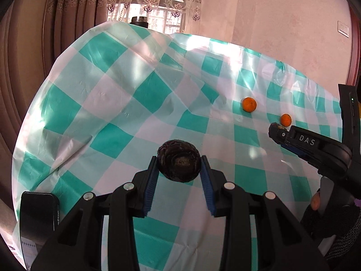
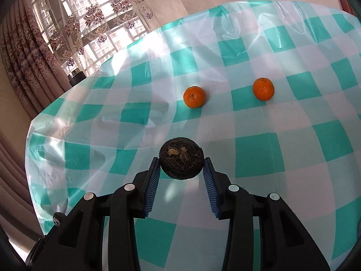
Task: Organize fruits
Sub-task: 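Carry both dark fruits over the purple box and open both tools to drop them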
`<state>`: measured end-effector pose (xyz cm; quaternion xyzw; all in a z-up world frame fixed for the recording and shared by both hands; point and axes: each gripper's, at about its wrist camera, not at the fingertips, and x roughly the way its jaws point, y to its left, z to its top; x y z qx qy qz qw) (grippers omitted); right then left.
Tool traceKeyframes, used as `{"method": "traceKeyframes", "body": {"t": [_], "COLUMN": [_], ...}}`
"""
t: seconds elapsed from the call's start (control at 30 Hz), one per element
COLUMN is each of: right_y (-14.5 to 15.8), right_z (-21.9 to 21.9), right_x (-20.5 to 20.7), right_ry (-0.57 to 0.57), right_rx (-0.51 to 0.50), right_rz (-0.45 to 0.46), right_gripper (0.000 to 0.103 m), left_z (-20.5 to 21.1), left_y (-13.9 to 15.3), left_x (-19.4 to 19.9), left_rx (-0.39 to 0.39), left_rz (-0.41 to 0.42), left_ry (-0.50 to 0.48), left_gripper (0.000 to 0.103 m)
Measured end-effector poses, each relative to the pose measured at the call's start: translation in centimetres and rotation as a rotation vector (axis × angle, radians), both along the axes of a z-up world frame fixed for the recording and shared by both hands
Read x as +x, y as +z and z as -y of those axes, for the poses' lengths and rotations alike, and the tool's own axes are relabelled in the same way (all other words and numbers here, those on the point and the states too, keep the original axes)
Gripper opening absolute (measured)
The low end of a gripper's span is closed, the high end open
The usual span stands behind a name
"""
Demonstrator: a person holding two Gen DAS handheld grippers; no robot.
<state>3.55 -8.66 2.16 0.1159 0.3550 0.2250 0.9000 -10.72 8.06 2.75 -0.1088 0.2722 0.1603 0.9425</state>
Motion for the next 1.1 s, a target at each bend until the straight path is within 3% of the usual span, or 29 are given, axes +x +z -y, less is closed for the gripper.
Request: {"method": "traceKeyframes", "body": {"t": [0.33, 0.77, 1.1], "right_y": [1.2, 6.2, 7.9], "right_z": [0.5, 6.1, 11.5], "right_x": [-9.6, -17.9, -21.8], "right_ry": [0.014, -0.026, -0.122], "right_rx": [-0.135, -0.125, -0.13], "right_rz": [0.062, 0.24, 0.313], "right_gripper": [0.04, 0.04, 0.04], "left_z": [0.5, 3.4, 7.6], "left_y": [2.3, 5.4, 7.5], "left_x": [-1.4, -3.9, -6.1], "left_rx": [-0.021, 0.035, 0.1], "left_rz": [0.067, 0.166, 0.23], "left_ry": [-0.027, -0.075, -0.168], "left_gripper": [0.037, 0.037, 0.037]}}
